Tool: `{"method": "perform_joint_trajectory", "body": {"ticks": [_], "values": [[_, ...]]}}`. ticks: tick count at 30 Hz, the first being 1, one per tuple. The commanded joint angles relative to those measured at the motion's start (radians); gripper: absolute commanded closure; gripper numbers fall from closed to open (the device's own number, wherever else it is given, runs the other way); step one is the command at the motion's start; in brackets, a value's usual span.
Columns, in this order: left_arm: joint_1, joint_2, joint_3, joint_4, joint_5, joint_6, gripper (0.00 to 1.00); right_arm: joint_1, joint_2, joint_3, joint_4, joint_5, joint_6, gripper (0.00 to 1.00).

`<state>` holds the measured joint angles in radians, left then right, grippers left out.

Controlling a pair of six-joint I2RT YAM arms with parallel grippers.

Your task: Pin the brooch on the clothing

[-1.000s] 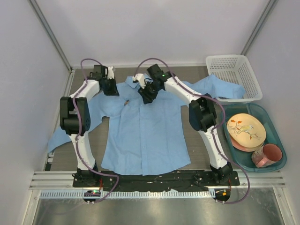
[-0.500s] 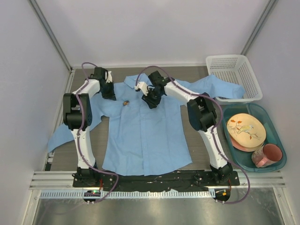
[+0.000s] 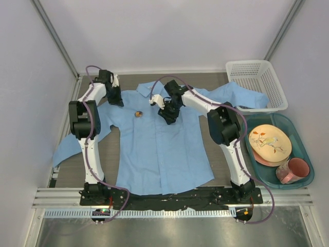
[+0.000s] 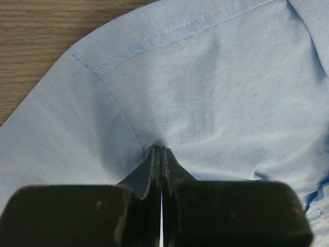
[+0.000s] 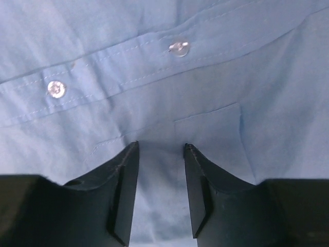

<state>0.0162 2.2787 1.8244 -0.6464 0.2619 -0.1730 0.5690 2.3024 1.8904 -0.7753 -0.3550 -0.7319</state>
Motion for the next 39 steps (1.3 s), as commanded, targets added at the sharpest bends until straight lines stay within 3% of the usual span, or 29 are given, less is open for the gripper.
{"method": "perform_joint_trajectory", "body": {"ticks": [1, 3, 8, 12, 17, 25, 32, 37, 39], "values": [[0.010, 0.025, 0.001, -0.041, 0.046, 0.065, 0.99, -0.009, 0.023, 0.108, -0.197, -0.093, 0.025, 0.51], [0.011, -0.048, -0.031, -0.001, 0.110, 0.101, 0.94, -0.015, 0.022, 0.177, -0.197, -0.110, 0.052, 0.50], [0.005, -0.240, -0.152, -0.010, 0.232, 0.203, 0.71, -0.035, 0.028, 0.246, -0.186, -0.095, 0.115, 0.48], [-0.037, -0.312, -0.255, -0.053, 0.234, 0.257, 0.57, -0.034, 0.054, 0.253, -0.136, -0.046, 0.183, 0.49], [-0.065, -0.295, -0.326, -0.058, 0.175, 0.222, 0.58, -0.034, 0.124, 0.289, -0.064, 0.047, 0.241, 0.50], [-0.065, -0.183, -0.287, -0.032, 0.053, 0.184, 0.84, -0.035, 0.157, 0.234, -0.032, 0.148, 0.233, 0.53], [-0.021, -0.104, -0.226, -0.122, -0.041, 0.211, 0.83, -0.075, 0.157, 0.125, -0.022, 0.229, 0.253, 0.55], [-0.021, -0.074, -0.166, -0.144, -0.035, 0.254, 0.79, -0.078, 0.167, 0.173, -0.038, 0.177, 0.262, 0.52], [-0.021, -0.068, -0.129, -0.153, -0.021, 0.267, 0.73, -0.070, 0.167, 0.222, -0.062, 0.127, 0.264, 0.48]]}}
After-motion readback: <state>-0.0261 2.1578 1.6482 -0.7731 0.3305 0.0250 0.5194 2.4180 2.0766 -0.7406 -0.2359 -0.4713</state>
